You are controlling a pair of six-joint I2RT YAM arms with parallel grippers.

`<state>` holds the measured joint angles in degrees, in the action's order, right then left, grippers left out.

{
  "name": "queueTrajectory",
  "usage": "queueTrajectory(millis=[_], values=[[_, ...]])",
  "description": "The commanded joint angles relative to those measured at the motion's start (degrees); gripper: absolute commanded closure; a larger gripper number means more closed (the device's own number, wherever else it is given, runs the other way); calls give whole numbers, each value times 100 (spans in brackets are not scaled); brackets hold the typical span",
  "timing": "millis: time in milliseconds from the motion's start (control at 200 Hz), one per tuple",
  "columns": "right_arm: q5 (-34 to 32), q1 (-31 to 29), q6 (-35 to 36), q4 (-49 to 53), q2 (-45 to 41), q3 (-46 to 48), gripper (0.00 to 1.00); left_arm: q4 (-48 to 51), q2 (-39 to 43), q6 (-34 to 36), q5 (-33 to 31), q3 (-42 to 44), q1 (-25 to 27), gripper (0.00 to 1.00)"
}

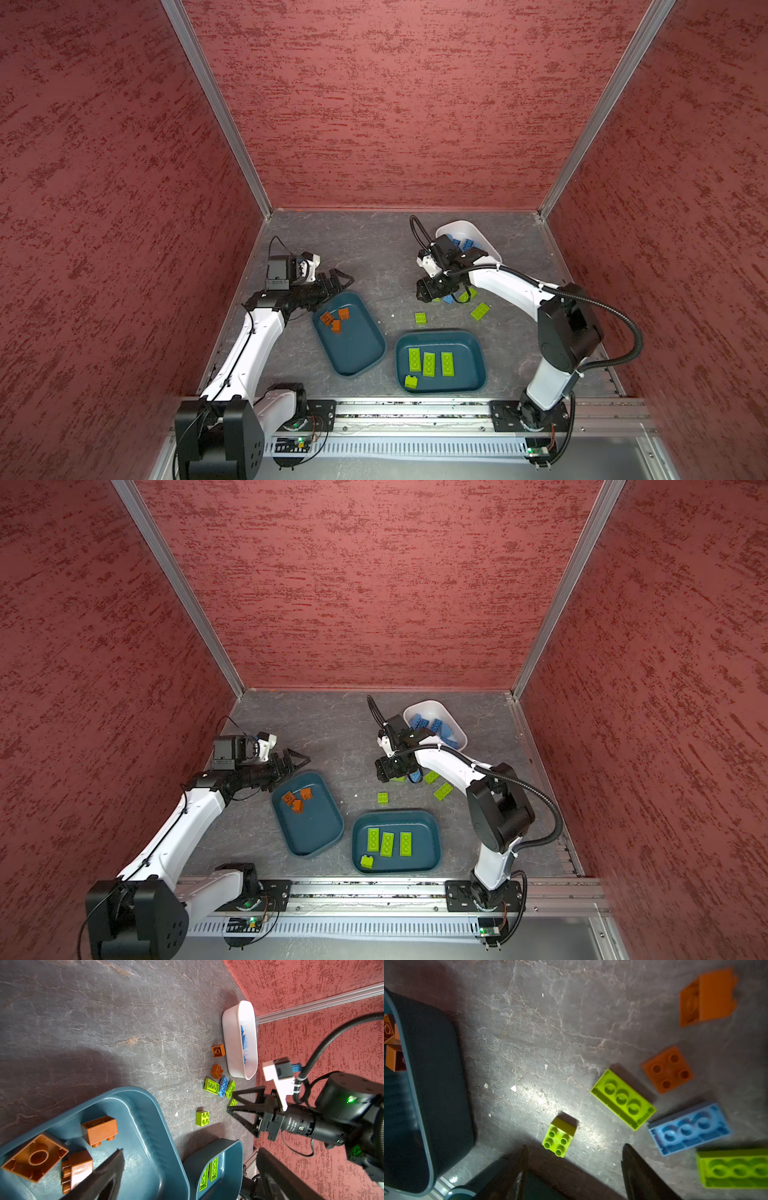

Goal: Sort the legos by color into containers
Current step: 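Lower the right gripper onto a small lime-green brick and grasp it, then carry the small lime-green brick into the lime-green tray and release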

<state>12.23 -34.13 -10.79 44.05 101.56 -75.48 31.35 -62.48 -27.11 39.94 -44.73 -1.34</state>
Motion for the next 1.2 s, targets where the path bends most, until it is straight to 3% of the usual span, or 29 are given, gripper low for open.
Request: queueTrajectory(millis=[0, 331, 822, 977, 1197], values=[[-194, -160, -1057, -102, 76, 163, 28, 18, 8, 140, -39, -58, -33, 1], [-643, -568, -1801, -265, 412, 352, 35, 62, 23, 257, -4, 5, -86, 1], [-1149, -941, -1798, -23, 997, 148, 56, 74, 49, 347, 51, 87, -147, 1], [-1321, -966, -1771, 2, 904, 169, 67, 68, 86, 331, 31, 61, -150, 1], [-1648, -940, -1604, 435, 476, -314, 73, -121, 121, 145, 248, 51, -123, 1]])
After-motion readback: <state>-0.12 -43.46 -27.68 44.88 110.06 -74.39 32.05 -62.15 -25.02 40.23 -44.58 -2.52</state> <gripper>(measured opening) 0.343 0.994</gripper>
